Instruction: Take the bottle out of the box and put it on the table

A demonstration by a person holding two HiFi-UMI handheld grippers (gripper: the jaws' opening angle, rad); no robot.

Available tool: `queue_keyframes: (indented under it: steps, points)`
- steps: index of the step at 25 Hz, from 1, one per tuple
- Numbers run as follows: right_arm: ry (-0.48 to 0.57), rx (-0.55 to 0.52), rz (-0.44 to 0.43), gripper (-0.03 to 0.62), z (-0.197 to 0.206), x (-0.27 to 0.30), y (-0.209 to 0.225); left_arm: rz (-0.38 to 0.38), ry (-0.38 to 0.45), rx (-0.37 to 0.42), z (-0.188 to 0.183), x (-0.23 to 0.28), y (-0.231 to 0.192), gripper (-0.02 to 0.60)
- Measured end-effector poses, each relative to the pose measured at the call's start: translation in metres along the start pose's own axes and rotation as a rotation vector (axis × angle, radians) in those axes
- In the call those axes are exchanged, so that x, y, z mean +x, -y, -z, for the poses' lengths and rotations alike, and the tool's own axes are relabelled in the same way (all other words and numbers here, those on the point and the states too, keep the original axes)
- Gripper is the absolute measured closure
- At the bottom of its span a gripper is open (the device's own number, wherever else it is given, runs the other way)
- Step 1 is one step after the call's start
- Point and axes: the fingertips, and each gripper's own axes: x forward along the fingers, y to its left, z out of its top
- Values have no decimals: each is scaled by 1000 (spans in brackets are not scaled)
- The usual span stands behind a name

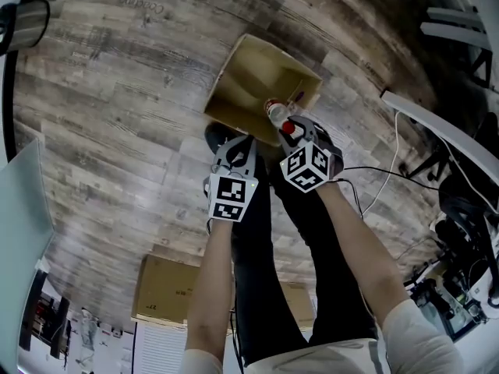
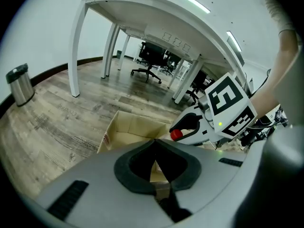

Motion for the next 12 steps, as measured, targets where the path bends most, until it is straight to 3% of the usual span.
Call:
queue_keyframes:
  steps: [12]
  points:
    - [23,30,2,411,-38,-149,12,-12,15,66,-113,-91,34,568]
